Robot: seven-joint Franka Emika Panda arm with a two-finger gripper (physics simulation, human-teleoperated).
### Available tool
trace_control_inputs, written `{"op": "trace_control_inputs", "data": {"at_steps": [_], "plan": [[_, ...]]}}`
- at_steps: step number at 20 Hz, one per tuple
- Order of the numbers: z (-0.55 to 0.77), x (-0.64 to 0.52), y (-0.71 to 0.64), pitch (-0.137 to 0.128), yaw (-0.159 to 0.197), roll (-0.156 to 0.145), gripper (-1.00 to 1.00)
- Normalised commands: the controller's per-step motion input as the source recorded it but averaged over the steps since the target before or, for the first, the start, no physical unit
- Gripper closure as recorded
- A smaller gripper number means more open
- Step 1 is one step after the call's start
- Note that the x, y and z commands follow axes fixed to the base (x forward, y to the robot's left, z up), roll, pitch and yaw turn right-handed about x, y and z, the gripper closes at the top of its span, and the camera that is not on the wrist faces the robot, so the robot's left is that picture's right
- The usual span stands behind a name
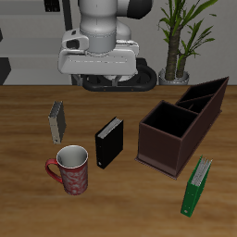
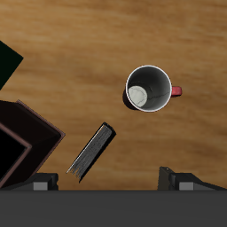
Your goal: Place the red mug into the left desk caddy's right compartment
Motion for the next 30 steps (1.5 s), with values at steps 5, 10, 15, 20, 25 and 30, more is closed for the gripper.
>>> {"op": "trace_control_inputs", "data": {"at_steps": [5,10,15,20,25,30], "plan": [[-0.01,0.41,-0.21,0.017,-0.026,-0.017,-1.00],[-0.12,0.34,0.02,-0.005,-0.009,0.022,-1.00],[-0.04,0.21,0.13,-0.015,0.028,0.015,-1.00],[-0.09,0.21,-0.18,-0.009,0.006,-0.031,-1.00],[-0.16,0.12,-0.22,-0.049,-0.002,-0.029,-1.00],[-0.32,0.10,0.06,-0.007,-0.015,0.028,-1.00]]}}
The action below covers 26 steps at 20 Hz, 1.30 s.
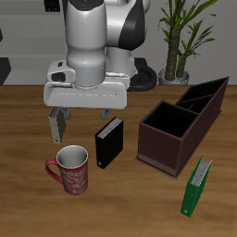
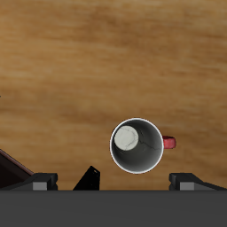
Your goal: Place the red mug into the left desk caddy's right compartment
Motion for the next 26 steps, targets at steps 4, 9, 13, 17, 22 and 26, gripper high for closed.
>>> {"op": "trace_control_inputs", "data": {"at_steps": [4,9,13,17,22,26], "plan": [[-0.29,0.07,0.03,0.008,0.003,0.012,-1.00],[-0.41,0.05,-0.09,0.014,-0.008,-0.016,-1.00],[-0.30,0.02,-0.03,0.023,-0.007,-0.004,-1.00],[-0.41,0.00,-0.16,-0.003,-0.037,-0.029,-1.00],[-0.29,0.01,-0.11,-0.014,-0.035,-0.038,-1.00],[-0.31,0.04,0.05,0.036,-0.008,0.006,-1.00]]}}
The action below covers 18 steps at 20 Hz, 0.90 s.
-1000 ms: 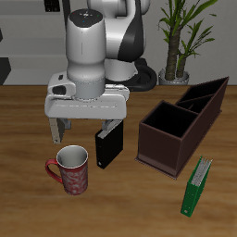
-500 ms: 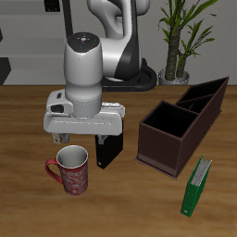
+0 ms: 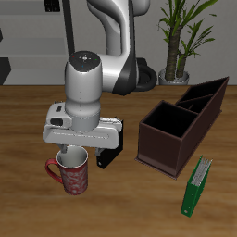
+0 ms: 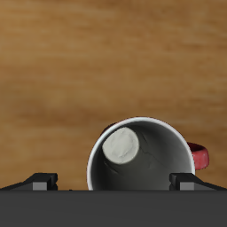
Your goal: Place the red mug into the left desk caddy's right compartment
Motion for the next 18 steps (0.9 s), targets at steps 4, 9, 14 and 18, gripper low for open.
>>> {"op": "trace_control_inputs", "data": {"at_steps": [4,9,14,18], "plan": [[-0.33,0.05,0.10,0.036,-0.006,0.017,-1.00],[-0.30,0.07,0.14,0.038,-0.013,0.000,-1.00],[-0.32,0.07,0.03,0.039,-0.011,-0.004,1.00],[-0.16,0.04,-0.03,0.023,-0.017,-0.012,1.00]]}}
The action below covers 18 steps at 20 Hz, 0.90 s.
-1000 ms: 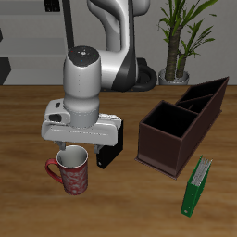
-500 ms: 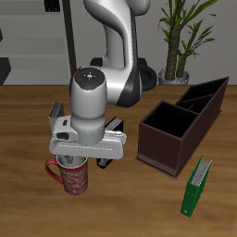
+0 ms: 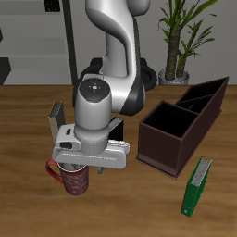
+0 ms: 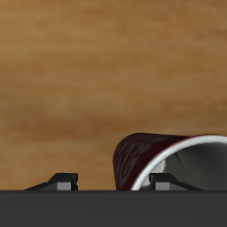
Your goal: Place the red mug into the left desk caddy's right compartment
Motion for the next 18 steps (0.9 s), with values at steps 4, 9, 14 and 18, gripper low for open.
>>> {"op": "trace_control_inputs", "data": {"at_steps": [4,9,14,18], "plan": [[0.00,0.02,-0.04,0.004,-0.017,-0.022,1.00],[0.28,-0.02,-0.13,-0.027,-0.016,-0.054,1.00],[0.83,-0.27,0.00,-0.066,-0.008,-0.062,1.00],[1.10,-0.52,0.17,-0.113,-0.024,-0.059,1.00]]}}
